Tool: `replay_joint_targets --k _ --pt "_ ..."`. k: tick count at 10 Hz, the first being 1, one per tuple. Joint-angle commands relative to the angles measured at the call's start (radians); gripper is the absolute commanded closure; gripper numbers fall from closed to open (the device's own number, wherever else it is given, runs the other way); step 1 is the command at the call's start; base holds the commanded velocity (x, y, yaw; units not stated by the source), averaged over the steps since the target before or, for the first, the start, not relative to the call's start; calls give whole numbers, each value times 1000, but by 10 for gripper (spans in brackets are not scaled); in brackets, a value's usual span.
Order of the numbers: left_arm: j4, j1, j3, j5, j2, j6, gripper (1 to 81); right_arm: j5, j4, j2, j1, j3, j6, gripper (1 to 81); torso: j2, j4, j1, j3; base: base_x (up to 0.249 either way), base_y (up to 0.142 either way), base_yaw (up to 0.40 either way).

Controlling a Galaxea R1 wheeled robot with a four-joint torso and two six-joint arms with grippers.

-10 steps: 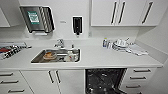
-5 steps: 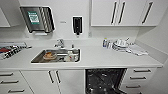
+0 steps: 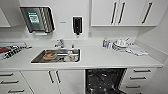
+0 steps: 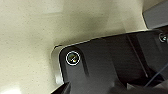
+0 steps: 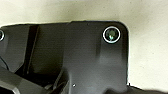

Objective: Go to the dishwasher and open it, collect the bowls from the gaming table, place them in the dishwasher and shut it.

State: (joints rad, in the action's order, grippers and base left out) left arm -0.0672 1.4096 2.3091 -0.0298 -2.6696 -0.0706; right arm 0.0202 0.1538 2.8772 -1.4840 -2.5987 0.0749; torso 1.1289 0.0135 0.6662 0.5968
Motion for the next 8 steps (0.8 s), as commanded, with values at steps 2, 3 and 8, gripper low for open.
replay_joint_targets --k 2,3,8 --pt "40 21 286 44 -194 3 10 -49 7 50 6 -75 -4 10 0 0 0 0 0 0 0" --pt "41 21 327 44 -222 3 10 -55 4 70 -2 -82 -4 10 0 0 0 0 0 0 0" --pt "40 22 398 51 -297 3 10 -63 3 127 -29 -147 -1 10 0 0 0 0 0 0 0"
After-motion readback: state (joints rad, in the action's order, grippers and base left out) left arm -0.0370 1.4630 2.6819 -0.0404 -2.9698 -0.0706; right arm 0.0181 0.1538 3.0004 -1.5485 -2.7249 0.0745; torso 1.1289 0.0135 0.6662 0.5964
